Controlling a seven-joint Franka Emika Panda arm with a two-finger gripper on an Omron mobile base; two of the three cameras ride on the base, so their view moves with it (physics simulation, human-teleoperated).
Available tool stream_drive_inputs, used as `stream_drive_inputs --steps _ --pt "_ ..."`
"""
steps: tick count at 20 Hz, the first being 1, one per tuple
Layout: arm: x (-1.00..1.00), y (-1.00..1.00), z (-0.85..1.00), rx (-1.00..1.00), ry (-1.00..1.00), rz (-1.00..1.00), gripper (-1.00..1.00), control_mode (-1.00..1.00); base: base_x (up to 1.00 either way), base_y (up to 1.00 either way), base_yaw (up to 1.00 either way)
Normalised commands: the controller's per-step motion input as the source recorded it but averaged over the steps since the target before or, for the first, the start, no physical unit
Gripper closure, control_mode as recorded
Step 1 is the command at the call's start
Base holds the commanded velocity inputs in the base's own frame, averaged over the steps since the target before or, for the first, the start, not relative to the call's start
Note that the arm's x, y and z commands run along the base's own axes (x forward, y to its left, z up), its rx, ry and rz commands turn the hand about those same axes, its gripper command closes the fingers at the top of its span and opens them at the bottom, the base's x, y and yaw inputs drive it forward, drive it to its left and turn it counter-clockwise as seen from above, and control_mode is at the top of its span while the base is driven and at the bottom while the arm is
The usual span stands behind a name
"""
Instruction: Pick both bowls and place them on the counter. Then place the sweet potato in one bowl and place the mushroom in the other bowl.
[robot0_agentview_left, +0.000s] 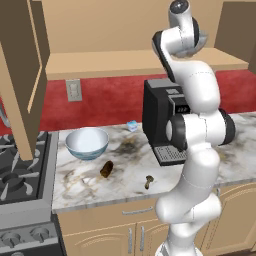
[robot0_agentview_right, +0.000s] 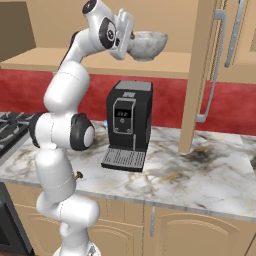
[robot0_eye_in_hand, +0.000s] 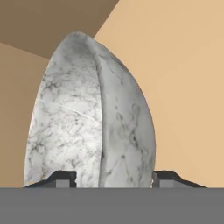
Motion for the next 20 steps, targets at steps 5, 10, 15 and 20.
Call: stream_drive_inputs --steps 5,10,15,20 --pt "-0.24 -0.11 -0.19 0.0 0.01 0.0 1.0 -1.0 0.0 0.0 0.0" --pt "-0.43 -0.01 -0.19 0.0 0.0 -0.01 1.0 -1.0 0.0 0.0 0.0" --pt "-0.64 0.02 -0.11 0.0 0.0 0.0 1.0 -1.0 0.0 0.0 0.0" --pt "-0.71 0.13 -0.02 0.04 0.0 -0.01 1.0 -1.0 0.0 0.0 0.0"
